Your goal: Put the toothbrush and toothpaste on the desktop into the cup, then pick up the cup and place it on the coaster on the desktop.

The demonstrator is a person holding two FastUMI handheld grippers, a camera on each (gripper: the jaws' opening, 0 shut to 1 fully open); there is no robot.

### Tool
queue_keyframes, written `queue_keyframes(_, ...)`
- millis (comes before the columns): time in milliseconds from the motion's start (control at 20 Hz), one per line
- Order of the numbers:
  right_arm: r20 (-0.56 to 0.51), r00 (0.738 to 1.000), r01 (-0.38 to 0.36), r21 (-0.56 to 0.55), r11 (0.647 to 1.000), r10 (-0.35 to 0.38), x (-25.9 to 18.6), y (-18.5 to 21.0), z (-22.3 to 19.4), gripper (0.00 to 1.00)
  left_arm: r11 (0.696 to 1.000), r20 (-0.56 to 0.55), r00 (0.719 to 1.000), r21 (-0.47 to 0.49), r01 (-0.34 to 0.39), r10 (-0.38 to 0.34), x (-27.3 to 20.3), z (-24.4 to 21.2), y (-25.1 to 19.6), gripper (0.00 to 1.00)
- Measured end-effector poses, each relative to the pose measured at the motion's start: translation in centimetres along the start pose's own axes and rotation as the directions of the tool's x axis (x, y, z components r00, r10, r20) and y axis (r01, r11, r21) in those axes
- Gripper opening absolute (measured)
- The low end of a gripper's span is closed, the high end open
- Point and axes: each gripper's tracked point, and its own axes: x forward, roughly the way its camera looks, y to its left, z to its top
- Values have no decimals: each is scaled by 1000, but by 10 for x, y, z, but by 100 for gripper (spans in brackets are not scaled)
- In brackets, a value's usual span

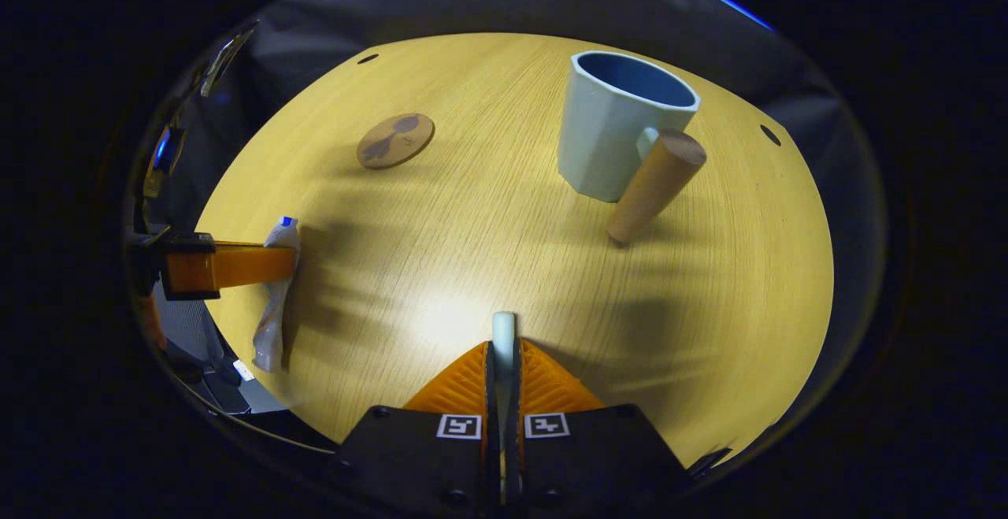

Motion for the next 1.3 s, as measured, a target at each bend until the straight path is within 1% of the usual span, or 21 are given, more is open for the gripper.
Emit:
queue_keyframes(50, 40, 999, 1, 7, 1000, -1, 1, -1, 3, 6, 1000, 33, 999, 3, 6, -6, -5, 5, 0, 1)
queue_keyframes(100, 68, 998, -17, 8, 1000, 16, -2, 2, 3, 5, 1000, 62, 998, 11, 16, -16, -10, 9, 0, 2)
queue_keyframes(200, 172, 983, -58, -12, 998, 59, -13, 4, 15, 6, 1000, 79, 997, 19, 23, -25, -18, 13, 0, 1)
queue_keyframes(300, 290, 953, -77, -46, 996, 87, -29, 6, 33, 5, 999, 83, 996, 19, 42, -44, -25, 15, -6, 1)
queue_keyframes(450, 410, 900, -150, -23, 988, 146, -61, 15, 58, 5, 996, 136, 987, 34, 82, -86, -43, 31, -16, 1)
queue_keyframes(550, 488, 859, -165, -18, 986, 153, -89, 15, 80, 5, 994, 194, 975, 45, 99, -106, -52, 48, -28, 1)
queue_keyframes(650, 551, 824, -147, -22, 989, 135, -113, 10, 103, 4, 991, 232, 964, 62, 116, -127, -62, 61, -36, 1)
queue_keyframes(750, 615, 777, -156, -14, 988, 131, -135, 8, 130, 4, 988, 273, 949, 60, 143, -154, -70, 77, -47, 1)
queue_keyframes(800, 649, 749, -169, -10, 986, 135, -146, 7, 146, 5, 985, 297, 940, 57, 160, -170, -75, 85, -52, 0)
queue_keyframes(900, 715, 688, -179, 2, 984, 123, -167, -1, 176, 5, 982, 351, 917, 62, 180, -190, -80, 103, -60, 1)
queue_keyframes(1000, 773, 627, -193, 32, 981, 98, -183, -13, 203, 4, 979, 401, 893, 85, 187, -205, -82, 119, -63, 1)
queue_keyframes(1050, 793, 603, -204, 52, 978, 84, -186, -21, 216, 4, 977, 420, 882, 101, 190, -215, -80, 124, -67, 1)
queue_keyframes(1150, 822, 566, -243, 92, 966, 64, -182, -33, 239, 4, 972, 456, 859, 124, 200, -235, -78, 139, -75, 1)
queue_keyframes(1300, 861, 508, -290, 161, 943, 10, -179, -59, 269, 4, 965, 504, 823, 155, 212, -262, -80, 153, -90, 1)
